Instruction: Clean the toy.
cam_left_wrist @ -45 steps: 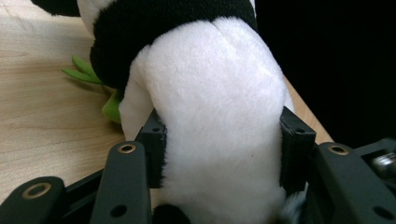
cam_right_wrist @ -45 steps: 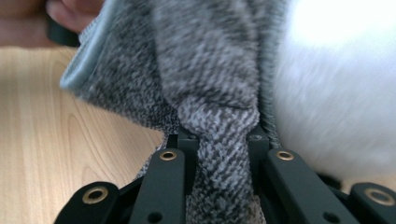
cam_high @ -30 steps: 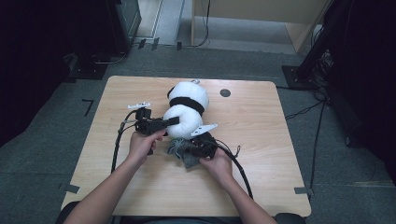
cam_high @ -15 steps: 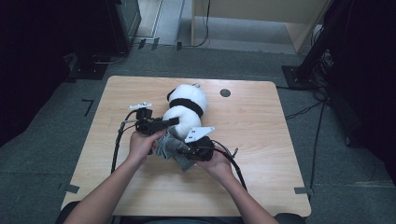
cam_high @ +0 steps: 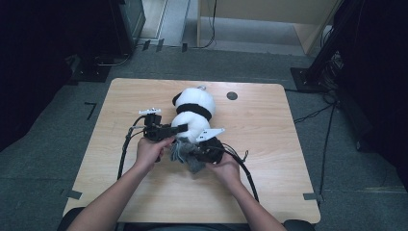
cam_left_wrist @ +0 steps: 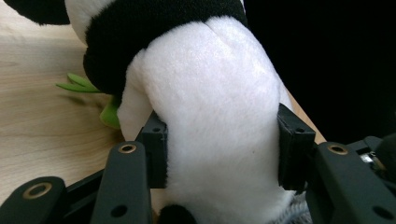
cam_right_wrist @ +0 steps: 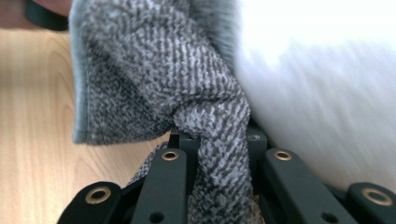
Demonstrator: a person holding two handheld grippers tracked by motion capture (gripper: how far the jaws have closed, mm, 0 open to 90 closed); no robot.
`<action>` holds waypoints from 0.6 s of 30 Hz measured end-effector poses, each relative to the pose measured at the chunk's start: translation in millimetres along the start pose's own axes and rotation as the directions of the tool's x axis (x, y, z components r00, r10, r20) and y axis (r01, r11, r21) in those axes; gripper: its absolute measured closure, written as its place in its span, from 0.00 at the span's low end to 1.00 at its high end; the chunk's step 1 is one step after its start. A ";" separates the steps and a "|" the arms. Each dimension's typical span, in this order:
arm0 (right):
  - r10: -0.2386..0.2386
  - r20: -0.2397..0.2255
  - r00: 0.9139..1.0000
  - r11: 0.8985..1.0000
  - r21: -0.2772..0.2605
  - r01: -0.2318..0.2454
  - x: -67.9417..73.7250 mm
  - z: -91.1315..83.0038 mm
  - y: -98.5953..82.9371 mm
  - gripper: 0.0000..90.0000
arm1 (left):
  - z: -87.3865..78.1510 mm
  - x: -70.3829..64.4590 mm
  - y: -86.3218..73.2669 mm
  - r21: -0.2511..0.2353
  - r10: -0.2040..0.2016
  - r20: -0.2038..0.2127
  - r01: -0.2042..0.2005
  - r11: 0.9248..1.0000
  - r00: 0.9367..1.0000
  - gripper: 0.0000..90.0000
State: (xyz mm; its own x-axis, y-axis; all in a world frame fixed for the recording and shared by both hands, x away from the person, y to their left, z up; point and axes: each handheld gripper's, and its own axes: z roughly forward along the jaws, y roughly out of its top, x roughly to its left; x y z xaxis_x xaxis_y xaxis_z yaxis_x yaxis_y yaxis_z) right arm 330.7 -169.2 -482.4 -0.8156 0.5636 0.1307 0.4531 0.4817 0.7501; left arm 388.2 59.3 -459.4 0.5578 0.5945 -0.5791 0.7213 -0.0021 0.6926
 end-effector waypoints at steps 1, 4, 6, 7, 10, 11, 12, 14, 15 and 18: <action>0.007 0.004 1.000 1.000 0.004 -0.007 -2.2 -0.5 -1.1 0.86 | -0.9 1.0 0.4 -0.006 -0.004 -0.001 0.004 1.000 1.000 0.56; 0.040 0.025 0.999 0.999 0.020 -0.040 -11.2 -2.9 -5.1 0.86 | -3.5 3.0 1.7 -0.012 -0.009 -0.009 0.008 1.000 1.000 0.56; 0.057 0.039 0.998 0.998 0.024 -0.058 -16.8 -4.5 -7.5 0.87 | -4.6 4.4 2.3 -0.019 -0.017 -0.009 0.016 1.000 1.000 0.56; 0.065 0.042 0.997 0.998 0.025 -0.066 -18.8 -5.1 -8.3 0.87 | -5.2 5.0 2.5 -0.017 -0.018 -0.008 0.017 1.000 1.000 0.56; 0.089 0.063 0.994 0.995 0.032 -0.091 -28.0 -9.1 -10.5 0.86 | -6.8 6.2 3.0 -0.026 -0.016 -0.016 0.015 1.000 1.000 0.56; 0.096 0.069 0.993 0.995 0.034 -0.099 -30.1 -10.3 -11.2 0.86 | -7.8 6.9 3.5 -0.029 -0.016 -0.020 0.016 0.999 1.000 0.56; 0.109 0.081 0.991 0.993 0.036 -0.112 -33.5 -11.9 -12.6 0.86 | -8.5 7.6 3.8 -0.032 -0.015 -0.021 0.014 0.999 1.000 0.56; 0.128 0.091 0.987 0.991 0.033 -0.132 -38.8 -14.5 -14.5 0.86 | -9.8 8.8 4.2 -0.038 -0.021 -0.022 0.020 0.999 1.000 0.56; 0.141 0.101 0.985 0.989 0.031 -0.144 -41.8 -16.2 -15.5 0.86 | -10.7 9.7 4.7 -0.037 -0.021 -0.024 0.020 0.999 1.000 0.56; 0.198 0.135 0.971 0.979 0.016 -0.202 -52.6 -23.3 -19.4 0.86 | -13.2 11.7 5.4 -0.033 -0.024 -0.021 0.023 0.999 0.999 0.56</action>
State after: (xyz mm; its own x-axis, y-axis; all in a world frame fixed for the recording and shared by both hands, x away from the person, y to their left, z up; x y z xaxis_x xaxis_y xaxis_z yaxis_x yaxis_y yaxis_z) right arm 356.5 -223.8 -488.8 -0.6532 0.7334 0.1880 0.6145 0.3685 0.6975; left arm 393.2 76.8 -456.8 0.5315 0.6115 -0.5861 0.7202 0.0379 0.6927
